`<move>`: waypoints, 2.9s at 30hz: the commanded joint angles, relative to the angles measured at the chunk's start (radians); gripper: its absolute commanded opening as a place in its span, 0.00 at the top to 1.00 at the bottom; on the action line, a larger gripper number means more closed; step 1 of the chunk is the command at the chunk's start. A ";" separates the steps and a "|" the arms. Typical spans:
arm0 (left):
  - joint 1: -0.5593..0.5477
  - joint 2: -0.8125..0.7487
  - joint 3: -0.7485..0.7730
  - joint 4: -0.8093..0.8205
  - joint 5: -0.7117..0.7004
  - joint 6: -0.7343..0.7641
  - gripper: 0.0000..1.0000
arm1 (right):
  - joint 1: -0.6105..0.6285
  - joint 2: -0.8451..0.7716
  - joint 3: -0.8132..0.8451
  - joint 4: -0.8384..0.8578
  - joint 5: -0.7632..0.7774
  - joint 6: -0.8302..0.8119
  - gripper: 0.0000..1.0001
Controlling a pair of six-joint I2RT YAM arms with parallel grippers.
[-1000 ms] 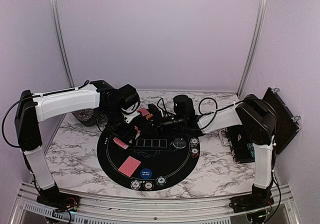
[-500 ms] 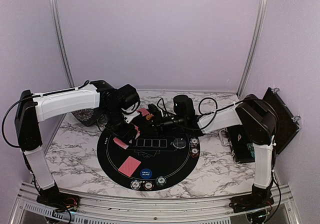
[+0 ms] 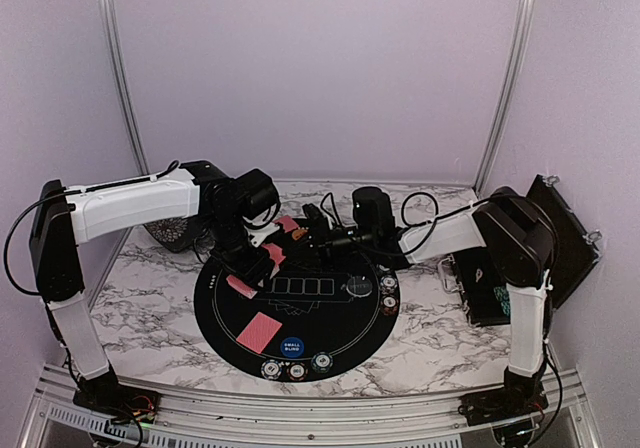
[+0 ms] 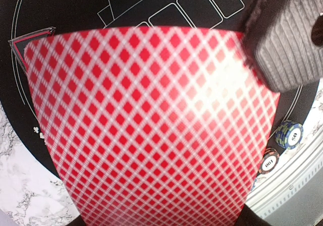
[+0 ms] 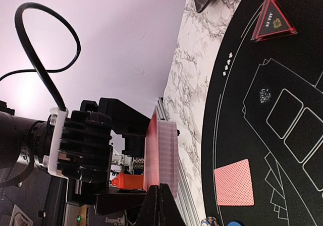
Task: Distribute texas hold em gaming equipment
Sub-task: Distribute the poker card in the dealer area.
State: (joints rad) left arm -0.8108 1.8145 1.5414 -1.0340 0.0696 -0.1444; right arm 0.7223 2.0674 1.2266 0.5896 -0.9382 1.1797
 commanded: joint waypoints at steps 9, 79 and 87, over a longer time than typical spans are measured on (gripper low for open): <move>-0.001 0.006 -0.004 -0.015 0.003 0.011 0.42 | -0.054 -0.100 -0.062 0.023 0.012 0.005 1.00; 0.003 0.023 0.014 -0.014 0.001 0.025 0.43 | -0.285 -0.464 -0.508 -0.641 0.108 -0.598 1.00; 0.005 0.022 0.010 -0.012 0.001 0.027 0.43 | -0.285 -0.469 -0.519 -0.674 0.115 -0.624 1.00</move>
State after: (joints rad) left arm -0.8108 1.8324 1.5410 -1.0336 0.0700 -0.1276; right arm 0.4465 1.6264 0.7124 -0.0517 -0.8253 0.5884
